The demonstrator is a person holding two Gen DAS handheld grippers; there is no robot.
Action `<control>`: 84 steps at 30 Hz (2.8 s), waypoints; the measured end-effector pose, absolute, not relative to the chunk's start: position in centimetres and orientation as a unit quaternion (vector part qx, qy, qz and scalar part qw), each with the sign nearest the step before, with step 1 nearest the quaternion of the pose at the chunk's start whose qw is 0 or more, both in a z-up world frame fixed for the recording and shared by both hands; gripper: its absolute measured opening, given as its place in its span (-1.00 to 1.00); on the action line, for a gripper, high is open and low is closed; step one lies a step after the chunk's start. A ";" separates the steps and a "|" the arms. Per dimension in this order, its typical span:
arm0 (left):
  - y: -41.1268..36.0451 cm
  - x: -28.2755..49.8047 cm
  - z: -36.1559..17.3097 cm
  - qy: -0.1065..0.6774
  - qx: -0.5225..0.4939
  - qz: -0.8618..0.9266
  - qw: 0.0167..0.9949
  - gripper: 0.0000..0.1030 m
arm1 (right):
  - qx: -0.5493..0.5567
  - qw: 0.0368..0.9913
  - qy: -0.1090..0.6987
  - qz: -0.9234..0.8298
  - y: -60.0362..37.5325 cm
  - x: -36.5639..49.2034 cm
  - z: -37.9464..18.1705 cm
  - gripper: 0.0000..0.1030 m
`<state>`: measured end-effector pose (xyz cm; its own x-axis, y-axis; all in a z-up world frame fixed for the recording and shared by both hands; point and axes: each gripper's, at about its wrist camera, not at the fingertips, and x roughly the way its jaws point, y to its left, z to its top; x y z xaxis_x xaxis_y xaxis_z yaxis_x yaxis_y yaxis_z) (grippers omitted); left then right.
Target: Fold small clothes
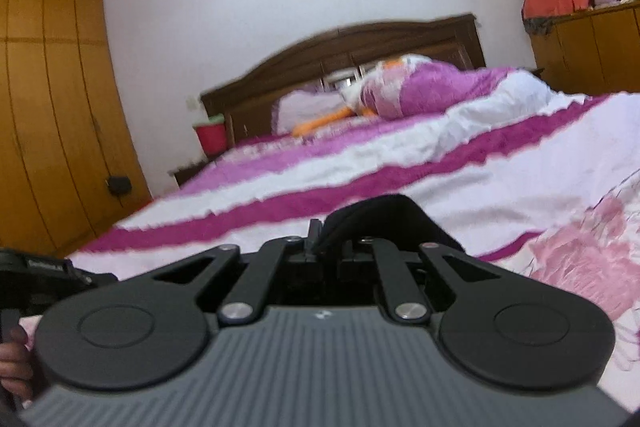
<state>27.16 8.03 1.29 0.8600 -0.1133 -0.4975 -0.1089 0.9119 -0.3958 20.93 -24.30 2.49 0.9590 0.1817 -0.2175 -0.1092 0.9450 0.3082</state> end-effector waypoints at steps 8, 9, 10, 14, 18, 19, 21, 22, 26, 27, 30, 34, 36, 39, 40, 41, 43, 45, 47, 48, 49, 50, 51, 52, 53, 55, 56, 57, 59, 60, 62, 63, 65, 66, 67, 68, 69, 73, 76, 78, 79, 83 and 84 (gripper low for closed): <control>8.4 30.2 -4.6 0.301 -0.201 0.014 0.932 -0.76 | 0.179 0.960 0.207 0.053 -24.8 24.9 -2.8 -0.80; 8.3 30.2 -4.8 0.298 -0.197 0.013 0.934 -0.76 | 0.190 0.956 0.216 0.054 -25.0 25.1 -3.3 -0.79; 8.3 30.2 -5.0 0.297 -0.191 0.012 0.936 -0.76 | 0.199 0.953 0.222 0.056 -25.2 25.3 -3.7 -0.79; 8.0 30.2 -5.2 0.296 -0.177 0.013 0.939 -0.75 | 0.228 0.945 0.226 0.063 -25.8 25.4 -4.2 -0.81; 7.3 29.2 -4.0 0.300 -0.157 0.016 0.941 -0.72 | 0.231 0.943 0.231 0.068 -25.8 25.3 -4.0 -0.79; 7.2 29.0 -3.7 0.300 -0.151 0.017 0.942 -0.66 | 0.230 0.942 0.234 0.070 -25.9 25.6 -3.8 -0.79; 7.1 28.3 -3.0 0.302 -0.140 0.022 0.943 -0.53 | 0.228 0.940 0.241 0.076 -26.1 25.7 -3.4 -0.77; 7.1 28.0 -2.6 0.301 -0.134 0.023 0.944 -0.42 | 0.226 0.940 0.243 0.080 -26.2 25.5 -3.1 -0.76; 7.3 26.2 -1.2 0.304 -0.118 0.007 0.945 -0.16 | 0.220 0.940 0.242 0.098 -26.8 24.1 -2.0 -0.26; 7.4 25.6 -1.0 0.305 -0.116 -0.001 0.945 -0.13 | 0.217 0.940 0.242 0.102 -26.9 23.7 -1.8 -0.17; 7.8 23.5 -0.5 0.308 -0.112 -0.016 0.945 -0.09 | 0.203 0.940 0.249 0.114 -27.4 22.4 -1.4 -0.16; 8.0 20.6 -0.4 0.307 -0.107 -0.030 0.945 -0.08 | 0.183 0.941 0.256 0.129 -28.0 20.7 -1.2 -0.15; 7.8 19.5 -0.6 0.312 -0.092 -0.039 0.945 -0.08 | 0.174 0.940 0.261 0.136 -28.1 20.1 -1.1 -0.16; 7.2 18.8 -1.2 0.317 -0.069 -0.053 0.945 -0.08 | 0.158 0.939 0.269 0.147 -28.0 19.4 -1.1 -0.16; 6.9 18.7 -1.4 0.316 -0.057 -0.054 0.946 -0.08 | 0.146 0.940 0.269 0.150 -27.8 19.3 -1.1 -0.16; 6.7 18.8 -1.5 0.315 -0.046 -0.052 0.946 -0.08 | 0.131 0.942 0.269 0.152 -27.5 19.1 -1.1 -0.17; 6.3 19.5 -1.7 0.313 -0.035 -0.048 0.948 -0.08 | 0.095 0.947 0.271 0.147 -26.9 19.2 -1.1 -0.20; 6.3 20.4 -1.8 0.308 -0.035 -0.046 0.950 -0.08 | 0.057 0.951 0.271 0.138 -26.2 19.8 -1.0 -0.22; 6.4 21.8 -1.8 0.304 -0.039 -0.040 0.951 -0.08 | 0.030 0.954 0.270 0.126 -25.7 20.5 -0.9 -0.23; 6.6 22.6 -1.7 0.302 -0.040 -0.032 0.952 -0.08 | 0.015 0.956 0.270 0.116 -25.5 21.1 -0.9 -0.23; 6.8 23.4 -1.6 0.300 -0.043 -0.025 0.953 -0.08 | 0.010 0.957 0.270 0.109 -25.4 21.6 -0.8 -0.23; 7.0 24.1 -1.5 0.296 -0.047 -0.018 0.954 -0.08 | 0.008 0.957 0.270 0.104 -25.3 22.1 -0.7 -0.23; 7.3 24.7 -1.4 0.292 -0.050 -0.012 0.955 -0.08 | 0.011 0.957 0.269 0.104 -25.3 22.7 -0.6 -0.24; 7.5 25.2 -1.4 0.288 -0.054 -0.007 0.956 -0.08 | 0.015 0.958 0.267 0.103 -25.4 23.2 -0.4 -0.25; 7.7 25.8 -1.3 0.284 -0.058 -0.002 0.957 -0.08 | 0.020 0.959 0.263 0.102 -25.4 23.6 -0.3 -0.25; 8.0 26.7 -1.2 0.279 -0.061 0.009 0.958 -0.08 | 0.032 0.961 0.257 0.095 -25.5 24.8 -0.1 -0.26; 8.2 27.1 -1.0 0.279 -0.062 0.013 0.958 -0.08 | 0.045 0.961 0.257 0.088 -25.7 25.5 -0.1 -0.26; 8.4 27.4 -0.8 0.278 -0.066 0.016 0.958 -0.08 | 0.068 0.960 0.259 0.084 -26.1 26.1 -0.1 -0.26; 8.8 27.3 -0.2 0.273 -0.075 0.013 0.959 -0.08 | 0.143 0.950 0.265 0.078 -27.6 26.8 -0.2 -0.25; 9.0 27.0 0.1 0.269 -0.077 0.008 0.960 -0.08 | 0.173 0.944 0.268 0.079 -28.3 26.8 -0.3 -0.23; 9.2 26.5 0.9 0.262 -0.074 0.002 0.962 -0.08 | 0.200 0.938 0.270 0.089 -29.0 26.5 -0.4 -0.23; 9.4 26.1 1.4 0.257 -0.071 0.000 0.964 -0.08 | 0.202 0.938 0.265 0.093 -29.3 26.0 -0.2 -0.22; 9.7 25.4 2.2 0.251 -0.073 0.002 0.965 -0.08 | 0.206 0.941 0.250 0.100 -29.6 24.9 0.1 -0.21; 9.9 25.1 2.5 0.251 -0.077 0.004 0.965 -0.08 | 0.212 0.940 0.245 0.107 -29.8 24.5 0.4 -0.21; 10.1 24.8 2.7 0.252 -0.079 0.005 0.964 -0.08 | 0.215 0.939 0.241 0.117 -30.0 24.0 0.7 -0.21; 10.1 24.4 2.9 0.254 -0.079 0.004 0.964 -0.08 | 0.213 0.938 0.240 0.128 -30.1 23.8 1.0 -0.21; 10.1 24.1 3.0 0.257 -0.075 0.002 0.964 -0.08 | 0.206 0.938 0.239 0.142 -30.1 23.4 1.2 -0.21; 9.5 22.3 2.7 0.269 -0.039 -0.014 0.962 -0.08 | 0.158 0.942 0.248 0.163 -29.8 22.2 1.6 -0.21; 8.9 21.2 1.8 0.286 -0.029 -0.024 0.957 -0.08 | 0.116 0.946 0.256 0.163 -29.4 21.4 1.3 -0.21; 8.5 20.4 1.3 0.295 -0.027 -0.036 0.954 -0.08 | 0.119 0.945 0.259 0.161 -29.6 20.9 1.1 -0.21; 8.3 20.0 1.0 0.297 -0.025 -0.043 0.953 -0.08 | 0.125 0.944 0.259 0.162 -29.8 20.7 1.0 -0.21; 7.0 19.9 -0.4 0.319 0.014 -0.069 0.945 -0.08 | 0.086 0.942 0.272 0.174 -29.2 20.5 0.5 -0.22; 6.7 20.2 -0.9 0.324 0.027 -0.069 0.943 -0.08 | 0.070 0.942 0.278 0.177 -28.7 20.8 0.3 -0.22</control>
